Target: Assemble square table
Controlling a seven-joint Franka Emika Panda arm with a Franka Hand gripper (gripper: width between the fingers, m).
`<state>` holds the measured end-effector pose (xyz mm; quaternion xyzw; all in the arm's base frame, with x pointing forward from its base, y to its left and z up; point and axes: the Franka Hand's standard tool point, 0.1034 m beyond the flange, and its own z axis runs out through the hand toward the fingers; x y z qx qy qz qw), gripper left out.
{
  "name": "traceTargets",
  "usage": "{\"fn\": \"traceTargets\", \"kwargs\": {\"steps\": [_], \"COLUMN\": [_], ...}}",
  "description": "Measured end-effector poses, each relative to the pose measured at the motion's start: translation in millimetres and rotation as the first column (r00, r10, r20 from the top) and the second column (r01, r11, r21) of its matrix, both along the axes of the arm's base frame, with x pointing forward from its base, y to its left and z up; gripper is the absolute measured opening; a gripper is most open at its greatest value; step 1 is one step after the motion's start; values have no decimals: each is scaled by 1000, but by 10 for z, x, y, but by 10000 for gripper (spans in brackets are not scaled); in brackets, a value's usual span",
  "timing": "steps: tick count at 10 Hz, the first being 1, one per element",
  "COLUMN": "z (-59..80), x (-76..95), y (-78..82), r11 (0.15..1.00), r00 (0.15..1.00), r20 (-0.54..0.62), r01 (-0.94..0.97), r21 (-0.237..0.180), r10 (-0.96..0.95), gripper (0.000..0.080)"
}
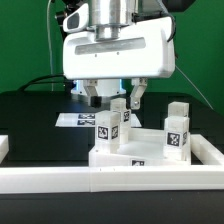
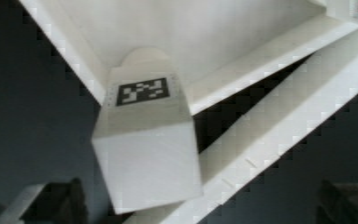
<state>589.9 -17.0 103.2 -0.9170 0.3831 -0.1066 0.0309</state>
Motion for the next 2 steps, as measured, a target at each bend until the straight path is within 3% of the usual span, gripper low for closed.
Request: {"fn": "traceTargets", "kwargs": {"steps": [2], "z": [-6], "x": [-2], "y": [-1], "r11": [1000], "r00": [1000], "r20": [-1], "r01": [0], "r21": [0], "r10": [0], "gripper": [649]}}
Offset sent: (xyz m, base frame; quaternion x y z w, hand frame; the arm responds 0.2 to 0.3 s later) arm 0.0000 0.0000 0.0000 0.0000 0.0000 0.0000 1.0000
